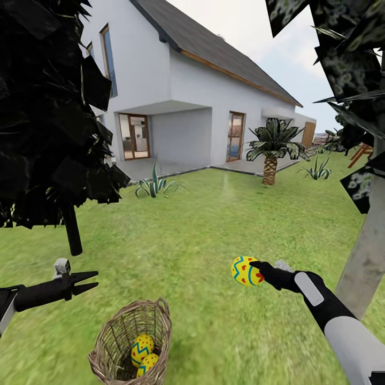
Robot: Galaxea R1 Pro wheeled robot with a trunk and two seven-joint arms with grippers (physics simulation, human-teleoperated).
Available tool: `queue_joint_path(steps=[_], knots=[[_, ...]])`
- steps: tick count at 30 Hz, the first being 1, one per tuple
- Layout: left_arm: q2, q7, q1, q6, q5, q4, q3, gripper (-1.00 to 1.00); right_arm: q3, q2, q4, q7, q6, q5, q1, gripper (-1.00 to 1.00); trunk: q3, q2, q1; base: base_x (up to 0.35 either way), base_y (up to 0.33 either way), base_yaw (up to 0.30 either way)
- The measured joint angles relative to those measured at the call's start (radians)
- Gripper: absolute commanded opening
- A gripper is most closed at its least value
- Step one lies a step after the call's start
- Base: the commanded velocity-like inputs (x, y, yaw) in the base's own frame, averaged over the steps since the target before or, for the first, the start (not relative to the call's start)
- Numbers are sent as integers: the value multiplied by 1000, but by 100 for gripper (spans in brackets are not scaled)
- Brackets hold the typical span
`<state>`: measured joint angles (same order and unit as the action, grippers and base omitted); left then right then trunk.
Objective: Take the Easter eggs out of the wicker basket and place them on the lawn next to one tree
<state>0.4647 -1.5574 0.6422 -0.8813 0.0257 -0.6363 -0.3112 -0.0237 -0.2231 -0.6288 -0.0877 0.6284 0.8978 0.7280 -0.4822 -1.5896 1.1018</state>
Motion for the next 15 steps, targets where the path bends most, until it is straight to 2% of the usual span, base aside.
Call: queue_joint_path(steps=[4,11,15], knots=[[0,0,0,0,0,0,0,100,0,0,1,0,-1,0,0,-100,3,7,-4,0,0,-151],[-2,0,0,-3,1,0,0,100,0,0,12,0,-4,-1,0,-100,5,7,-4,-5,0,-254],[-5,0,0,-2,1,0,0,100,1,-1,34,0,-41,-1,0,-100,7,7,-4,-113,0,-268]])
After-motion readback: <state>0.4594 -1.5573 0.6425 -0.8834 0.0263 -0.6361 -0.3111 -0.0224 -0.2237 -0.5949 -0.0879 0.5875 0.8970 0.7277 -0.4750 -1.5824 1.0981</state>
